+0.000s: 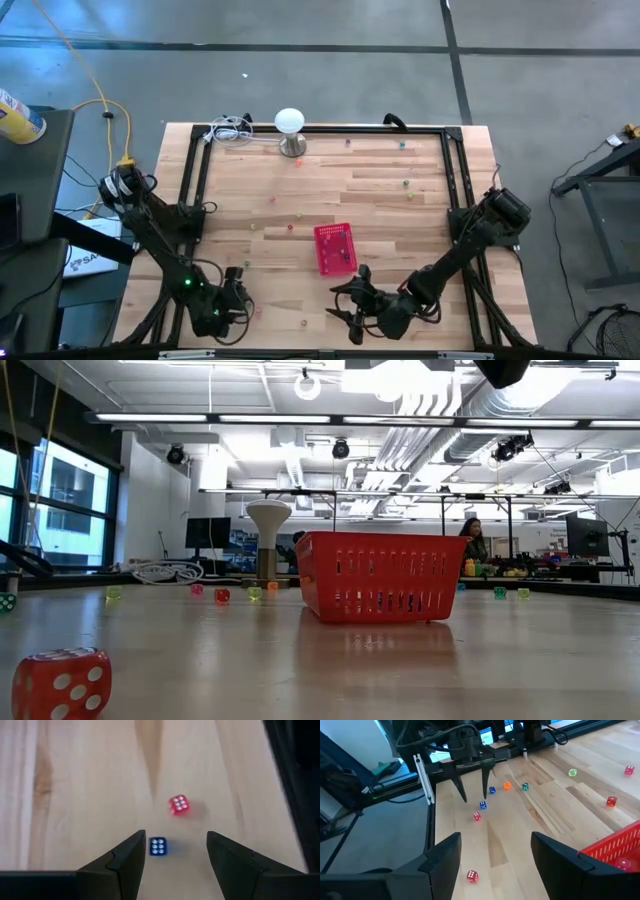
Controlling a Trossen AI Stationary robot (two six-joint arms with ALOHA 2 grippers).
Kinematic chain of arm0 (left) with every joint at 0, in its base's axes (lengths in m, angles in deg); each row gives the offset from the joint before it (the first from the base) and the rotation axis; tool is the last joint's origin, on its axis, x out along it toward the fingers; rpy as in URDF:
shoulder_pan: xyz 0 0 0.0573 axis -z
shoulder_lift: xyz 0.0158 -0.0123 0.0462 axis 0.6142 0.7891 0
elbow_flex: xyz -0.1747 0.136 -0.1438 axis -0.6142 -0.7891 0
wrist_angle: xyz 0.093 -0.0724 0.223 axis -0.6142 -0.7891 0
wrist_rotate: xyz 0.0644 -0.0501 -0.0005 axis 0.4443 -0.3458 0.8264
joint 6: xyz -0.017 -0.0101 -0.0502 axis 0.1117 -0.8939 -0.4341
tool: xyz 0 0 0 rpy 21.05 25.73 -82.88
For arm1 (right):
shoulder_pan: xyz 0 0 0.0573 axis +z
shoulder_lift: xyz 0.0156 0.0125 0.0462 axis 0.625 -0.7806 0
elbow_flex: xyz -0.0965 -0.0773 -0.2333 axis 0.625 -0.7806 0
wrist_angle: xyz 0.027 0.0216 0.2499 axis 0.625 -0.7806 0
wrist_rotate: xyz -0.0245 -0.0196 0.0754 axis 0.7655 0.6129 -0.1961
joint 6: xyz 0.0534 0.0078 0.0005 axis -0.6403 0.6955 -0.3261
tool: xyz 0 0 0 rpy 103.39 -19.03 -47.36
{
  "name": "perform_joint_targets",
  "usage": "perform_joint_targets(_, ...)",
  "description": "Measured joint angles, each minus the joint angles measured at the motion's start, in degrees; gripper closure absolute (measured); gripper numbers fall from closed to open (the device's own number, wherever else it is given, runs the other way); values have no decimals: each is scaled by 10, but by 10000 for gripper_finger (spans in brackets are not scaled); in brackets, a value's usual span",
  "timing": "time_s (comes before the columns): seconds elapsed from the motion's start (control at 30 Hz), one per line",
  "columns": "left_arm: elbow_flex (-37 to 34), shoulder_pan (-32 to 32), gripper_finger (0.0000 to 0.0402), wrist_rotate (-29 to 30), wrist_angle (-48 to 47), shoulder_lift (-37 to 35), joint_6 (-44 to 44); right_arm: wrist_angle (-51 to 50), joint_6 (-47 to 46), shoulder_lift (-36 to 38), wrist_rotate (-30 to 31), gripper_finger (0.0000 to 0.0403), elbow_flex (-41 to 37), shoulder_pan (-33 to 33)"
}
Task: Pick & Place Dice
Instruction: Put the dark blue die into the red basket
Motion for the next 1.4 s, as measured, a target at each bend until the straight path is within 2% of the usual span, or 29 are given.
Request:
perform_joint_targets(0.67,0,-1,203,11,-12,53,-7,10,4,0,0,172,0,0)
perform_joint_targets(0.8,0,-1,228,9,-11,54,-7,10,7,0,0,172,0,0)
perform_joint_targets(1.2,0,-9,361,11,-11,54,-12,10,64,0,-29,172,0,24)
perform_joint_targets(1.4,-2,-50,363,4,-22,34,31,12,86,-11,12,172,0,55)
